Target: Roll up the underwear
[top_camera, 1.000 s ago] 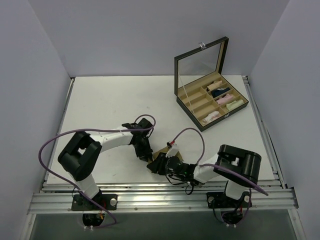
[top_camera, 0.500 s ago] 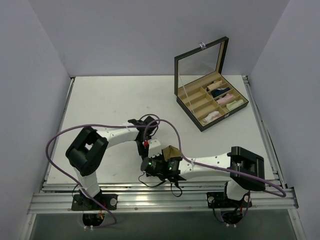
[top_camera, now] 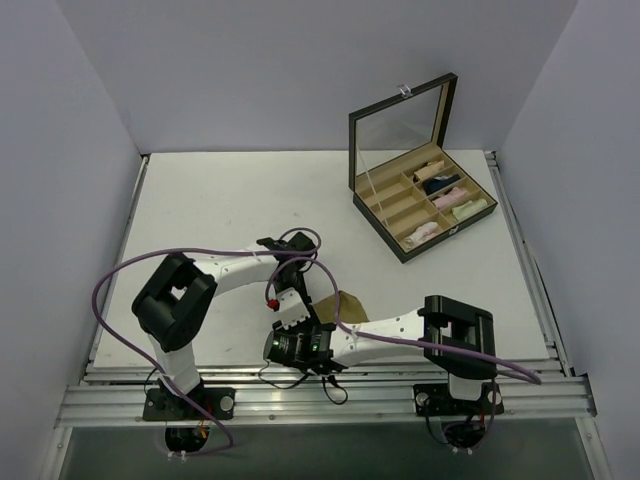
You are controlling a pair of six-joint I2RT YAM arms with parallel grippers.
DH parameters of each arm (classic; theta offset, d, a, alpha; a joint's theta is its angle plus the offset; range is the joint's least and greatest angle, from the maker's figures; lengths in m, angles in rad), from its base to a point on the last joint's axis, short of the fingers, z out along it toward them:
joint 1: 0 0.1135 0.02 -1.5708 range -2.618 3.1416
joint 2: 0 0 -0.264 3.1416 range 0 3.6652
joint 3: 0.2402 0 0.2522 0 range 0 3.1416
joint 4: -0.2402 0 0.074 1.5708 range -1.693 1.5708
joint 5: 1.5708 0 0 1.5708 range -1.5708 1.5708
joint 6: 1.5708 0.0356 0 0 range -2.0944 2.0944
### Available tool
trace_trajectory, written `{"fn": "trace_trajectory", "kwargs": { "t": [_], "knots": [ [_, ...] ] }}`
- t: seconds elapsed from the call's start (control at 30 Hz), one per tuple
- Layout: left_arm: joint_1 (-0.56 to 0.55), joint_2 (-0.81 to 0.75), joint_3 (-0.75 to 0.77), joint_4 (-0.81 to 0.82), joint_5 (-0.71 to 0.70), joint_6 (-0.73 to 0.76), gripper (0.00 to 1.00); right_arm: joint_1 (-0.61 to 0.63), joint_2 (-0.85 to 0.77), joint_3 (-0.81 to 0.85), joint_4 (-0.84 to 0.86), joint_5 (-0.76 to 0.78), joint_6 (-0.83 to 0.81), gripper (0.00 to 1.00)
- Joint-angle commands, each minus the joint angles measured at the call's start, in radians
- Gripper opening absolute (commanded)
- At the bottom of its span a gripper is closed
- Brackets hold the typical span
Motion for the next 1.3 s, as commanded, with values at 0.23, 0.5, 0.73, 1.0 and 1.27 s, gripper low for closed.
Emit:
{"fn": "trace_trajectory", "kwargs": {
  "t": [0.23,0.5,0.73,1.0,1.27],
  "knots": [
    [-0.008,0.036,-0.037,-0.122,-0.105,-0.027,0.03,0.006,0.085,-0.005,-0.011,0.013,-0.043,0.22],
    [0.171,-0.256,-0.224,-0.111,-0.068,-0.107,0.29,-0.128,-0.038,-0.308,0.435,-0.262,-0.071,0.0],
    [0.25,-0.369,-0.2,-0.111,-0.097,-0.076,0.47,-0.244,-0.076,-0.483,0.702,-0.532,-0.037,0.0],
    [0.239,-0.352,-0.208,-0.032,-0.094,-0.021,0.48,-0.319,0.029,-0.48,0.782,-0.694,-0.029,0.0],
    [0.219,-0.412,-0.347,0.168,-0.002,-0.041,0.48,-0.364,0.085,-0.491,0.83,-0.755,0.012,0.0]
  ]
}}
